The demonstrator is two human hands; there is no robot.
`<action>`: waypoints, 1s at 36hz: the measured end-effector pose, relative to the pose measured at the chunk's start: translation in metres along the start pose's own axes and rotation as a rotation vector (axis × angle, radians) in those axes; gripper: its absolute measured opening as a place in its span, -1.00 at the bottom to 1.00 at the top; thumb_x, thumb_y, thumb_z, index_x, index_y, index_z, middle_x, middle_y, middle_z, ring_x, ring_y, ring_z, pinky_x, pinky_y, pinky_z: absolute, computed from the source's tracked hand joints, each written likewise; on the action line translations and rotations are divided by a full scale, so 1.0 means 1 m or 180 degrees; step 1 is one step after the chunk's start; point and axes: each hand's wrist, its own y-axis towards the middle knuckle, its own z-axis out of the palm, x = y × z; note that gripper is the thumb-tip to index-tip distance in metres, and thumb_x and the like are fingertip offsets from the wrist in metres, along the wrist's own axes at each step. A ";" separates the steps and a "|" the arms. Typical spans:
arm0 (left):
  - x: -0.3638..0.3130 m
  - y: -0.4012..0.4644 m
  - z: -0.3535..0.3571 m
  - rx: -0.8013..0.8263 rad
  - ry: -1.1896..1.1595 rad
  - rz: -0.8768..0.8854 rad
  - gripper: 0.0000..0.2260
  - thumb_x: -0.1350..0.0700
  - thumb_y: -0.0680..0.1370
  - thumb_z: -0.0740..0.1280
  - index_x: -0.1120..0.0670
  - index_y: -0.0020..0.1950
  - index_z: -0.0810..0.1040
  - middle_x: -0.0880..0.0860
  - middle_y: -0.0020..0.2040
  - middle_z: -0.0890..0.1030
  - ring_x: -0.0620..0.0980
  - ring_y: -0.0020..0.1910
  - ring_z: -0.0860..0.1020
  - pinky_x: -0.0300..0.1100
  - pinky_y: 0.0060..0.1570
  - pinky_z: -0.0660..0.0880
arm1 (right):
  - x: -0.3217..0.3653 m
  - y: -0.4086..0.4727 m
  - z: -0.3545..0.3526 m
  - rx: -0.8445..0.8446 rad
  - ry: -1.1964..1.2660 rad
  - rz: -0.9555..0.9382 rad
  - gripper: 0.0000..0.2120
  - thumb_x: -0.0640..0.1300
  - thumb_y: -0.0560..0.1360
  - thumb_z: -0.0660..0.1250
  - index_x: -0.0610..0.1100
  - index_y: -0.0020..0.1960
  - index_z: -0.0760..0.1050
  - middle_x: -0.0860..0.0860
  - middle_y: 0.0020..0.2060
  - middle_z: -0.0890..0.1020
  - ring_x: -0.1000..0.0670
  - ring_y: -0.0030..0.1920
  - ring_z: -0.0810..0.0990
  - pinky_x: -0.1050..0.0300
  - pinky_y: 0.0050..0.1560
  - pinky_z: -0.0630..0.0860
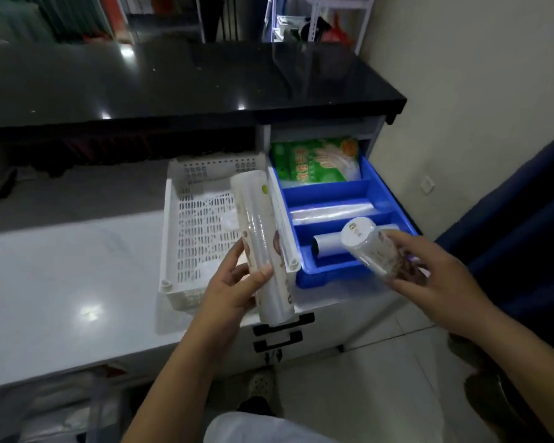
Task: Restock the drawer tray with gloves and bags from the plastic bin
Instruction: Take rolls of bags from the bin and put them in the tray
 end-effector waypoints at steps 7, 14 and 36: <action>-0.016 0.071 -0.005 0.0206 0.0126 -0.0080 -0.42 -0.15 0.36 0.50 -0.37 0.36 0.44 -0.03 0.21 0.66 -0.01 0.17 0.64 0.10 0.09 0.57 | -0.022 0.061 0.004 0.0414 -0.1612 -0.0428 -0.35 -0.24 0.38 0.52 0.06 0.41 0.44 -0.02 0.21 0.55 -0.08 0.21 0.51 0.01 0.15 0.43; -0.024 0.132 0.002 0.0161 0.0231 -0.0341 -0.41 -0.11 0.33 0.53 -0.34 0.33 0.48 0.01 0.17 0.68 0.01 0.15 0.65 0.12 0.12 0.58 | -0.064 0.107 0.011 0.1497 -0.2208 -0.0363 -0.37 -0.06 0.52 0.37 0.25 0.49 0.19 0.12 0.33 0.45 -0.02 0.33 0.39 -0.01 0.35 0.32; -0.024 0.158 0.031 -0.0858 0.0603 -0.0524 -0.35 -0.07 0.28 0.54 -0.24 0.37 0.50 0.20 0.19 0.60 0.09 0.09 0.67 0.15 0.12 0.60 | -0.116 0.122 0.030 0.2269 -0.0929 0.0058 -0.43 0.42 0.52 0.01 0.24 0.44 0.31 0.28 0.32 0.40 0.17 0.36 0.31 0.01 0.41 0.19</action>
